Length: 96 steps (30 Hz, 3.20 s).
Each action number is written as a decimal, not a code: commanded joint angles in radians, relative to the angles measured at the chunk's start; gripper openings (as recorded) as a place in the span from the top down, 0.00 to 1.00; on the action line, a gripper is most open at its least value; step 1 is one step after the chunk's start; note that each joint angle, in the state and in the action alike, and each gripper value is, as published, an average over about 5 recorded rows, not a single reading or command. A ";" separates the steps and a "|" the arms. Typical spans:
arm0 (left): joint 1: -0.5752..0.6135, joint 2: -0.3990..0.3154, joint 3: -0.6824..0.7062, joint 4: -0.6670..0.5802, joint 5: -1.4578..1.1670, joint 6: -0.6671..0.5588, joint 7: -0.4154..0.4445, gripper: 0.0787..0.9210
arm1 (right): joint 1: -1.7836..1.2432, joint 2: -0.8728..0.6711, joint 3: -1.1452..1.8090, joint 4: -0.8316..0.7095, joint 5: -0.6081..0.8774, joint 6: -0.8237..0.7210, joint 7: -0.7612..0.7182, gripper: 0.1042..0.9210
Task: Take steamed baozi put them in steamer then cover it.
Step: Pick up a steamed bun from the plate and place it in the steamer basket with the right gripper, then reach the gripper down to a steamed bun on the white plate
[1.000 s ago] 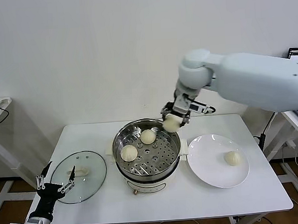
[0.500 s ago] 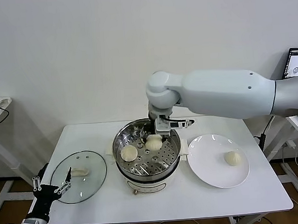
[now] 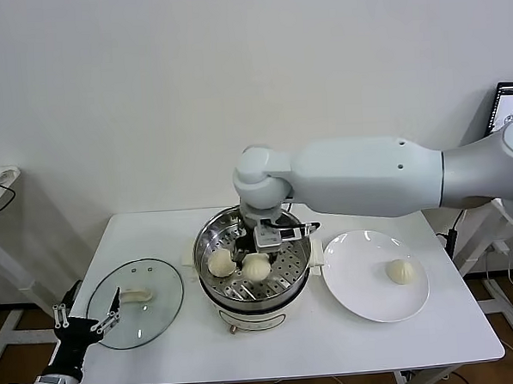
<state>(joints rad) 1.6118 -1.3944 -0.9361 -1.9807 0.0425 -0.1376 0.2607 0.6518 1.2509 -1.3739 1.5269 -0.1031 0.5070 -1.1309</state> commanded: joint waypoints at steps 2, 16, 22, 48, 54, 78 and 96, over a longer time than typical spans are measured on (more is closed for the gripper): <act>-0.002 0.000 -0.003 0.008 0.000 -0.001 0.000 0.12 | -0.055 0.031 -0.004 -0.014 -0.007 0.009 -0.007 0.30; -0.004 0.001 -0.004 0.008 0.000 -0.001 0.002 0.12 | -0.092 0.039 0.000 -0.041 -0.030 -0.018 -0.031 0.30; 0.000 0.000 -0.005 0.007 0.001 -0.002 0.001 0.12 | -0.077 0.015 0.015 -0.030 -0.020 -0.042 -0.039 0.21; 0.005 -0.001 0.027 -0.017 0.008 -0.001 -0.004 0.12 | -0.183 -0.640 0.250 -0.232 0.226 -0.548 -0.217 0.12; 0.003 -0.002 0.032 -0.017 0.010 0.001 -0.006 0.12 | -0.398 -0.690 0.449 -0.291 0.044 -0.602 -0.249 0.12; 0.008 -0.005 0.065 -0.022 0.026 -0.001 -0.015 0.12 | -0.744 -0.557 0.807 -0.472 -0.224 -0.588 -0.140 0.12; -0.001 -0.006 0.067 -0.004 0.028 -0.001 -0.016 0.12 | -0.763 -0.501 0.811 -0.511 -0.259 -0.571 -0.130 0.12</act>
<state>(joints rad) 1.6109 -1.4000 -0.8709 -1.9873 0.0697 -0.1385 0.2453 -0.0876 0.7303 -0.5844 1.0354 -0.3348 -0.0666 -1.2682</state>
